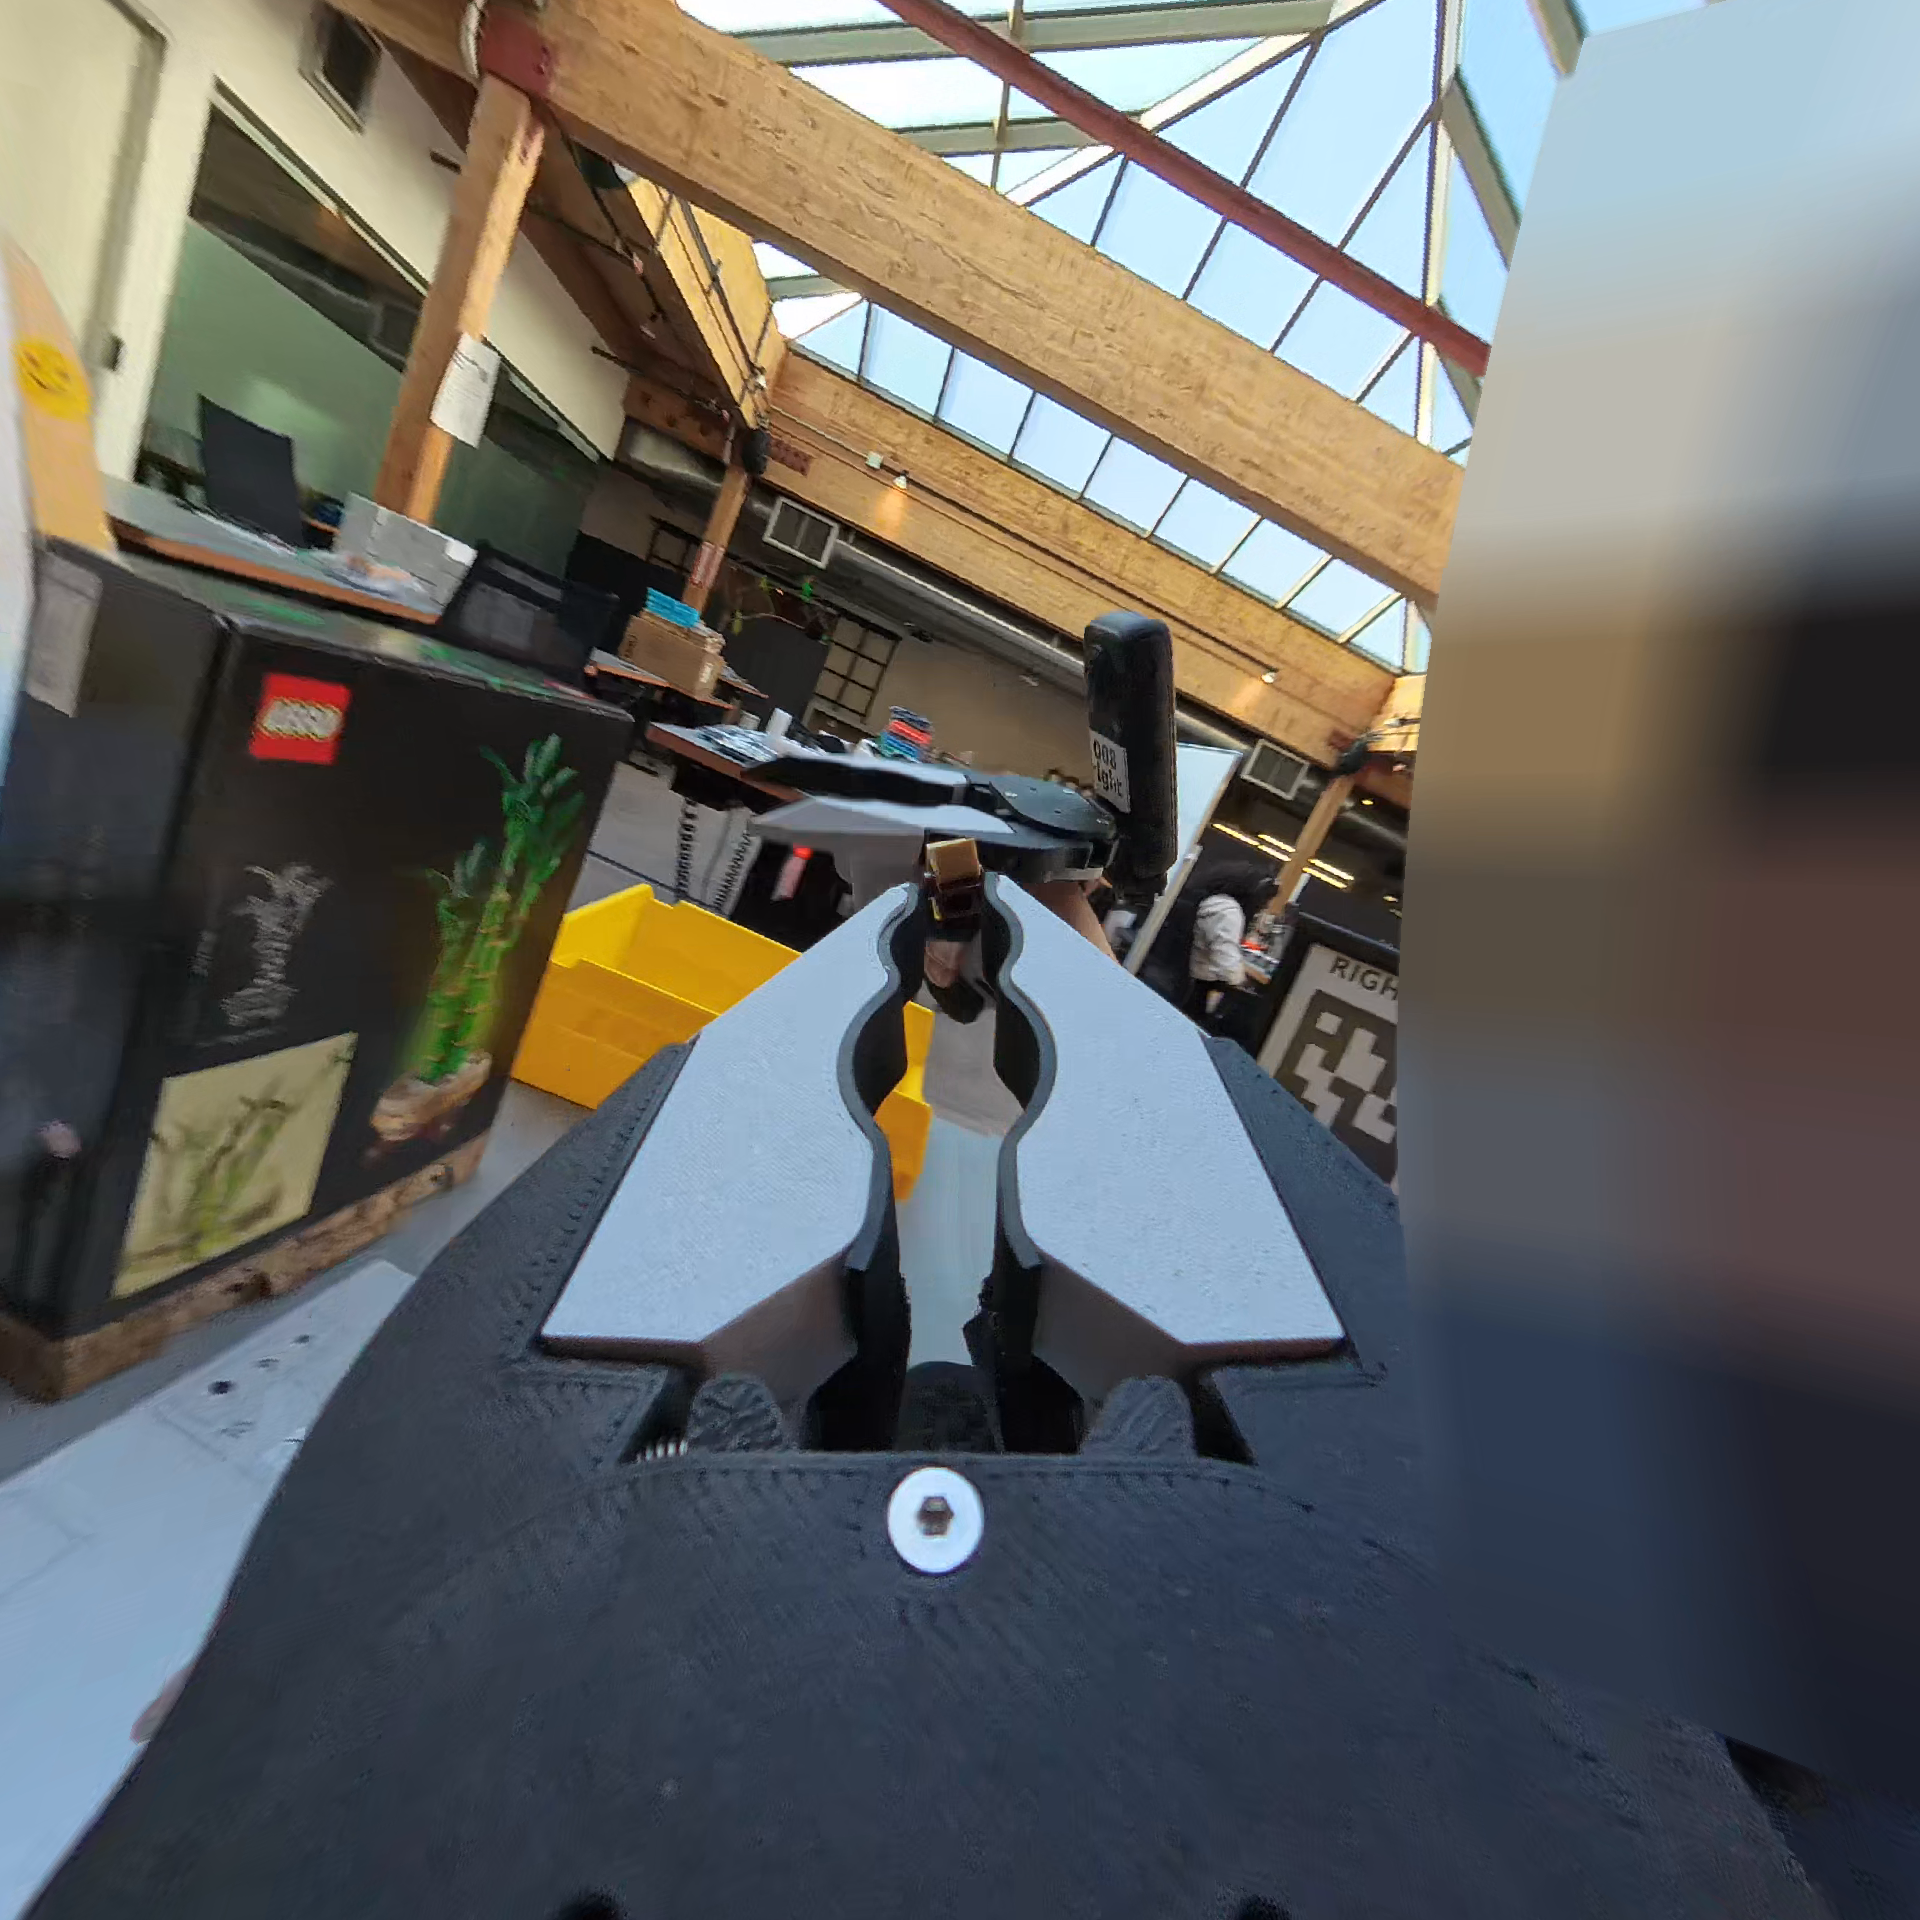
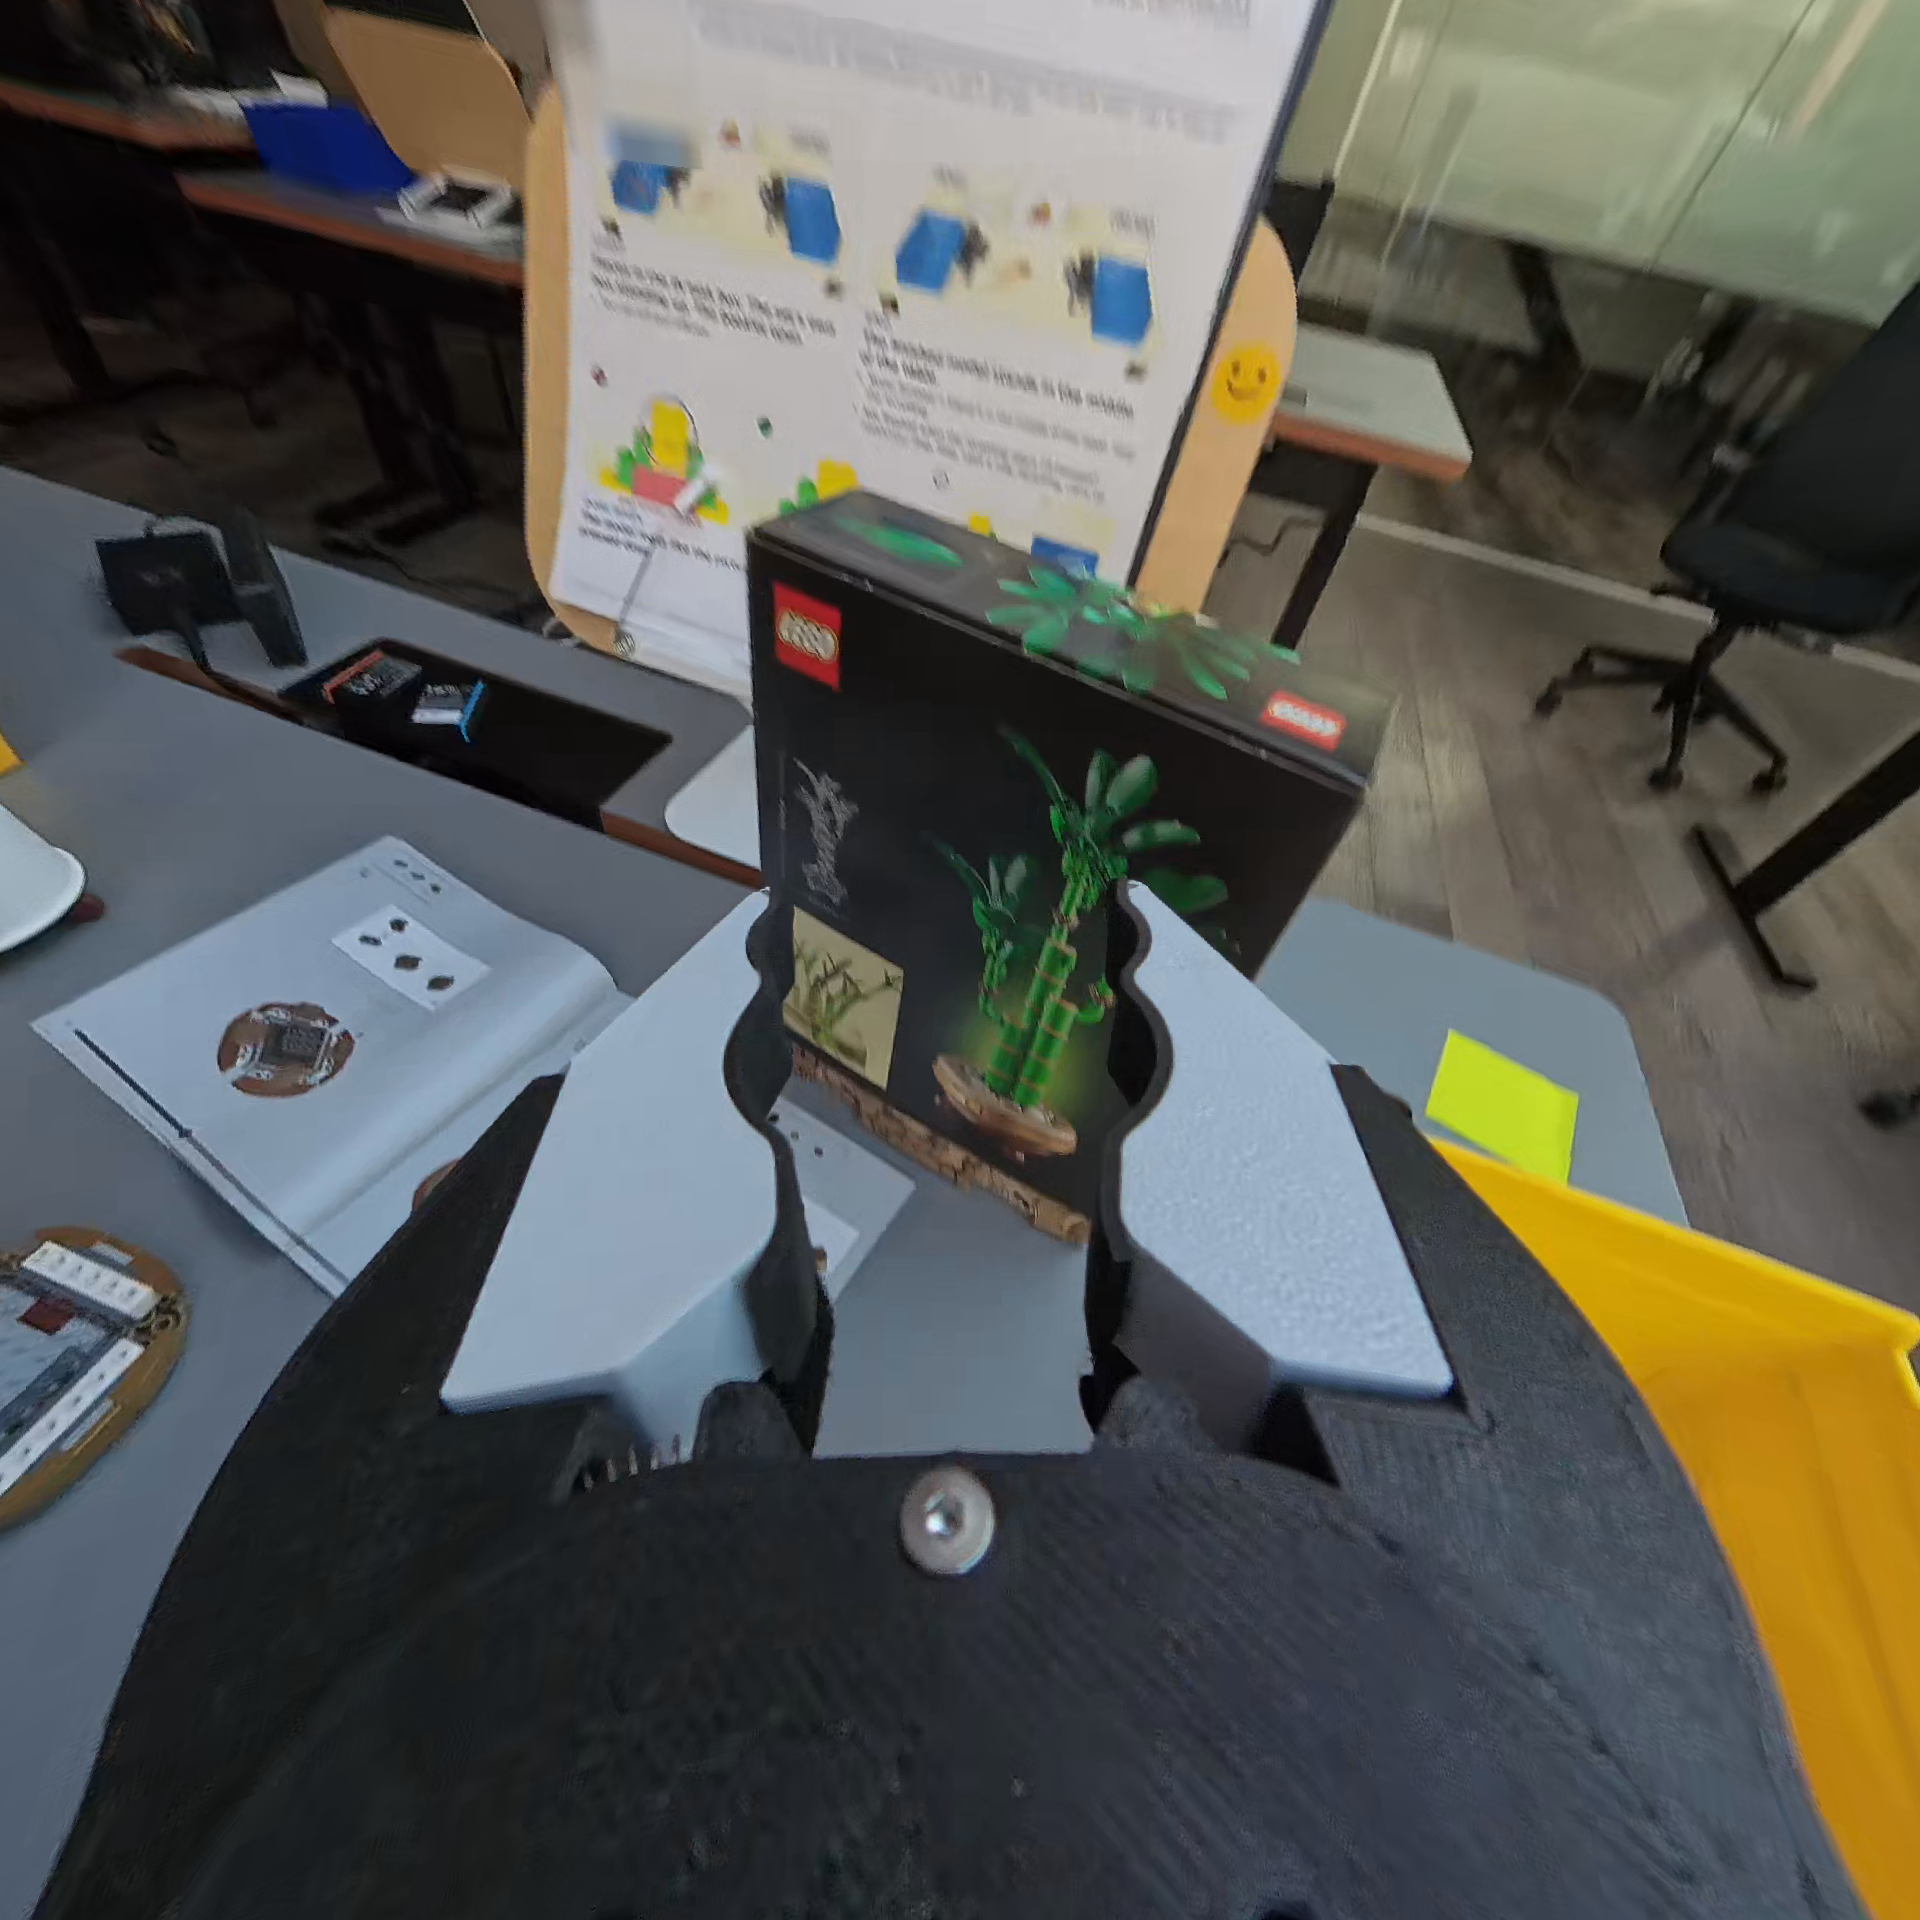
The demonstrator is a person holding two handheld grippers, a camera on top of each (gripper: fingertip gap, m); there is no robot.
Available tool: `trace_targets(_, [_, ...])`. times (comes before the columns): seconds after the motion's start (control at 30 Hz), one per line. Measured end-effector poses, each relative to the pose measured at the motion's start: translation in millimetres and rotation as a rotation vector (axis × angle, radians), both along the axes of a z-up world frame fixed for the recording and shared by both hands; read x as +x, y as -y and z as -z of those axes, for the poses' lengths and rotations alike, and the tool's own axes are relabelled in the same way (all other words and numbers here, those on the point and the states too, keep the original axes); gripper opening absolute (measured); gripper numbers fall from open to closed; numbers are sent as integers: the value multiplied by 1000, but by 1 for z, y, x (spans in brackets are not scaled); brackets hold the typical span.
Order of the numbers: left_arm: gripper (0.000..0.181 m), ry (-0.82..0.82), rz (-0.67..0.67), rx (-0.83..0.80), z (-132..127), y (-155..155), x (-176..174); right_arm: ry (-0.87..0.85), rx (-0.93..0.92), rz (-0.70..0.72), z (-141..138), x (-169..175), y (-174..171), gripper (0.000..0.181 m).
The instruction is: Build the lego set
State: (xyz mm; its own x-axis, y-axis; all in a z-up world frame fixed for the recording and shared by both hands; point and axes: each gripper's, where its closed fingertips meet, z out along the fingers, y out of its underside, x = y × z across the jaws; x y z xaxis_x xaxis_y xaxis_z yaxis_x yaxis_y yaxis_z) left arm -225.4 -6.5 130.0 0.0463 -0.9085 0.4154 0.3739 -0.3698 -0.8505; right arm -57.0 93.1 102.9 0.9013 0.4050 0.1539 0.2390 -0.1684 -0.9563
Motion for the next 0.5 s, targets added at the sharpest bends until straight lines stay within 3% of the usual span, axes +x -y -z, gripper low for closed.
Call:
trace_targets(0.13, [8, 4, 117, -108, 27, -5, 31, 19, 219, -66, -33, -32, 12, 71])
trace_targets(0.23, [8, 21, 144, -134, 47, -13, 44, -4, 313, 34, -47, -22, 8, 99])
trace_targets(0.3, [7, 63, 93, -174, 59, -27, 44, -32, 387, 19, -56, -20, 10, 107])
trace_targets(0.4, [7, 162, 99, -229, 60, -37, 35, -55, 431, -134, -58, -38, 22, 107])
trace_targets(0.5, [7, 191, 114, -235, 58, -40, 28, 26, 457, -352, -47, -72, 40, 88])
